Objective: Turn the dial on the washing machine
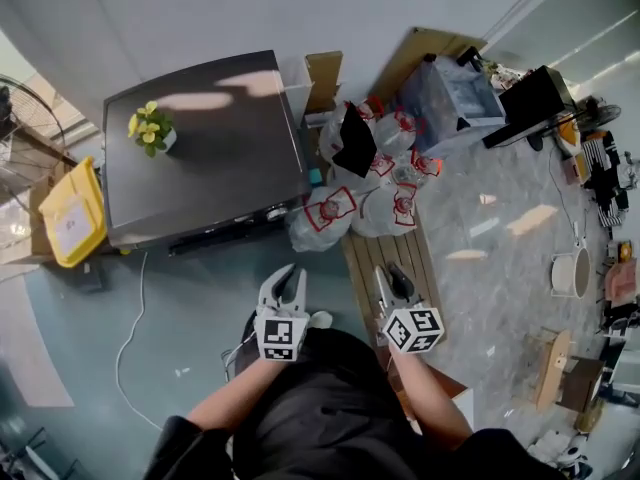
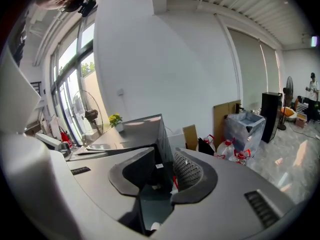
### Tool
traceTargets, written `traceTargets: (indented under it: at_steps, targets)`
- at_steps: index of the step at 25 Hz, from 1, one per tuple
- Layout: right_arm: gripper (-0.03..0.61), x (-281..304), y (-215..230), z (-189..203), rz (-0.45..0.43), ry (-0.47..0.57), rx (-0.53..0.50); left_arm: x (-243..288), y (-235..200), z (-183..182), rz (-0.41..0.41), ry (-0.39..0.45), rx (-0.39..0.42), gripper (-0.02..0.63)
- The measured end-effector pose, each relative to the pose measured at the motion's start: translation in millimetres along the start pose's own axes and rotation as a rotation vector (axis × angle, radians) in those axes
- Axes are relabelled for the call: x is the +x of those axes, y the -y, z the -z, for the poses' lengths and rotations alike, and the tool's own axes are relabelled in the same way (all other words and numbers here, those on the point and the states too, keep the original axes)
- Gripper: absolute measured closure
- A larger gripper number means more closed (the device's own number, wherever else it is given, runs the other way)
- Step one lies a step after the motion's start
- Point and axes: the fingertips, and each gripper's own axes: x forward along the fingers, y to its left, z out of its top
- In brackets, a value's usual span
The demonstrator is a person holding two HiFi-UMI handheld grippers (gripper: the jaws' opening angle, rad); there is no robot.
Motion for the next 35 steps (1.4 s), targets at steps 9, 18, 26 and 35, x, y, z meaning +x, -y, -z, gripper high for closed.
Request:
traceTargets:
  at_steps: [9,18,26,35]
  targets:
    - [0.48,33.7,-67.9,-48.0,-0.123,0.051,-0.045,-55.4,-45.7,-66.8,-0.087,0.099,0.002,0.611]
    - [0.497,5.6,-110.5,-72.1,-0.371,0.087,-0.156,-113.2,-10.9,-114.8,-0.223,0.239,0.002,0.611]
    - [0.567,-79.7,-50.1,-55.8,-0.445,0.111,-0.196,-135.6,85.4,-91.0,-0.336,0.266,-0.018,0.611]
    - [0.571,-147.2,17.9,-34.0,-0.425,0.113,-0.272,-149.5,177.0,-64.1,-0.329,0.274,0.006,0.611]
